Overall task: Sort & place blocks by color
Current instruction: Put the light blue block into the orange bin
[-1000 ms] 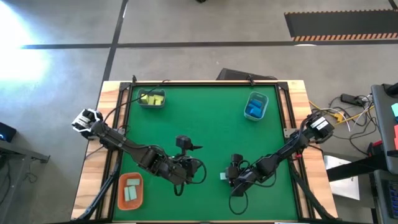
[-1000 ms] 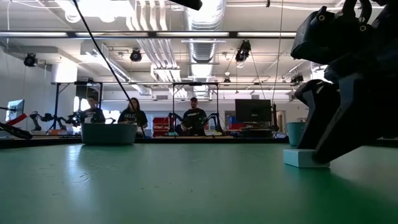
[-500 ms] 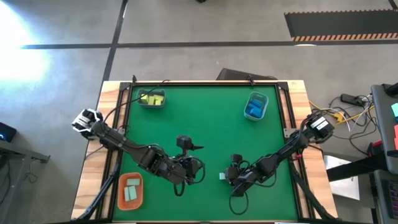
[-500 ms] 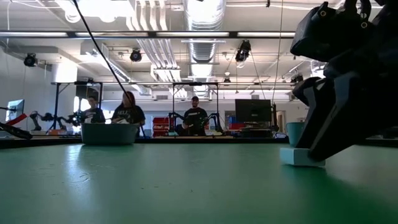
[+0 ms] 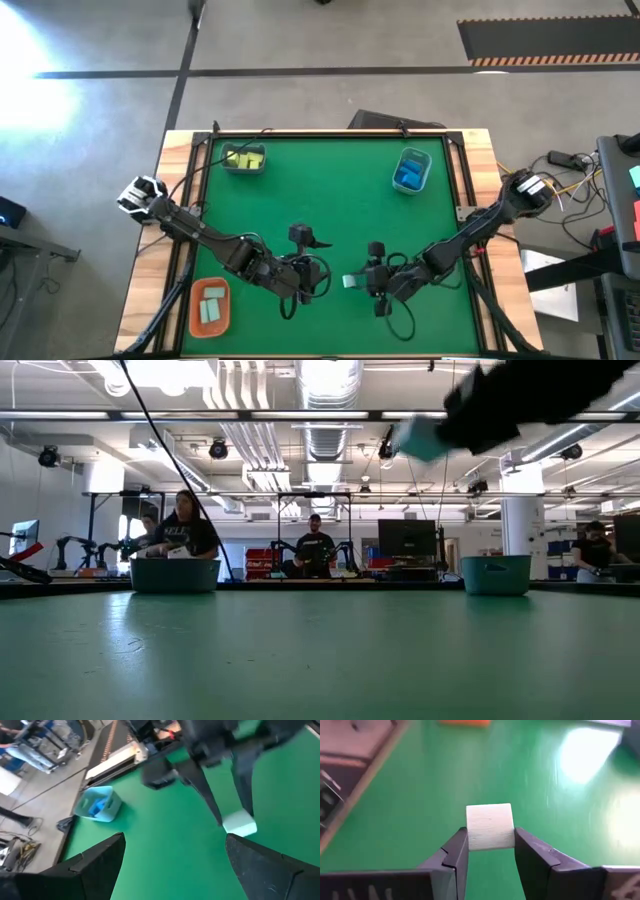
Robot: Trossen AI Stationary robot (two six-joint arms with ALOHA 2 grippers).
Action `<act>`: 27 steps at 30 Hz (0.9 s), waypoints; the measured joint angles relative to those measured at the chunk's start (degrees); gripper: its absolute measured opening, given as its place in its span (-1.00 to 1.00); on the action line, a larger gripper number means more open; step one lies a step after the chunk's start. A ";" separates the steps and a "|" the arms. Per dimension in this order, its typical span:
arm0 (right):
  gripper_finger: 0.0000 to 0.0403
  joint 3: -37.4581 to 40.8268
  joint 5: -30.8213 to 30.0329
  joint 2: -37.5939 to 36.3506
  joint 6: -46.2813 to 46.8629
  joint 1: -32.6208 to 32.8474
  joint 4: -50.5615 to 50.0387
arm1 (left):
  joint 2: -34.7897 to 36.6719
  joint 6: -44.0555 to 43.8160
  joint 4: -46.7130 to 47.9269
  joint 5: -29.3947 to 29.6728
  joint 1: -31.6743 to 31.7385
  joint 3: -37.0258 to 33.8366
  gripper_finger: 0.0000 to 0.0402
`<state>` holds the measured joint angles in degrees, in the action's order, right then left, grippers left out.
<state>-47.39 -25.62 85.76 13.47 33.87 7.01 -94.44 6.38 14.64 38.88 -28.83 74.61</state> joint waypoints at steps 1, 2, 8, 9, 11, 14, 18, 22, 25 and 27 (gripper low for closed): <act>-0.43 0.21 0.05 -0.55 -2.06 0.00 2.25 | -0.36 0.01 -0.05 -0.65 -0.06 -0.02 0.62; -0.43 0.44 0.40 -0.90 -4.09 0.00 4.65 | -0.82 0.08 -0.41 -1.62 -0.06 -0.02 0.62; -0.43 1.01 8.46 -0.90 -7.48 -0.96 15.16 | -3.35 3.71 -1.71 -8.21 -1.25 -0.02 0.62; -0.43 1.02 10.08 -0.82 -7.16 -1.16 16.42 | -3.97 5.47 -2.88 -8.61 -1.63 -0.02 0.62; -0.43 1.07 13.12 -0.77 -5.93 -1.46 17.96 | -5.07 10.06 -4.78 -9.23 -2.84 -0.02 0.62; -0.43 1.09 15.40 -0.90 -2.21 -1.92 18.53 | -6.66 16.73 -9.10 -9.22 -4.61 -0.02 0.62; -0.43 1.11 15.41 -0.90 1.69 -2.40 18.60 | -7.23 20.98 -13.34 -6.83 -5.73 0.13 0.62; -0.43 1.11 15.57 -0.91 5.25 -2.78 19.18 | -7.88 21.58 -14.61 -6.19 -5.65 0.20 0.54; -0.43 1.13 15.55 -0.93 7.01 -2.92 19.82 | -8.94 22.54 -14.38 -5.23 -5.41 0.28 0.41; -0.43 1.13 15.55 -0.93 8.58 -2.99 20.28 | -9.65 23.59 -15.63 -4.87 -5.30 0.28 0.31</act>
<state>-46.26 -10.07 84.84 22.05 30.87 27.29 -104.09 29.97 -0.99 34.01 -34.13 74.89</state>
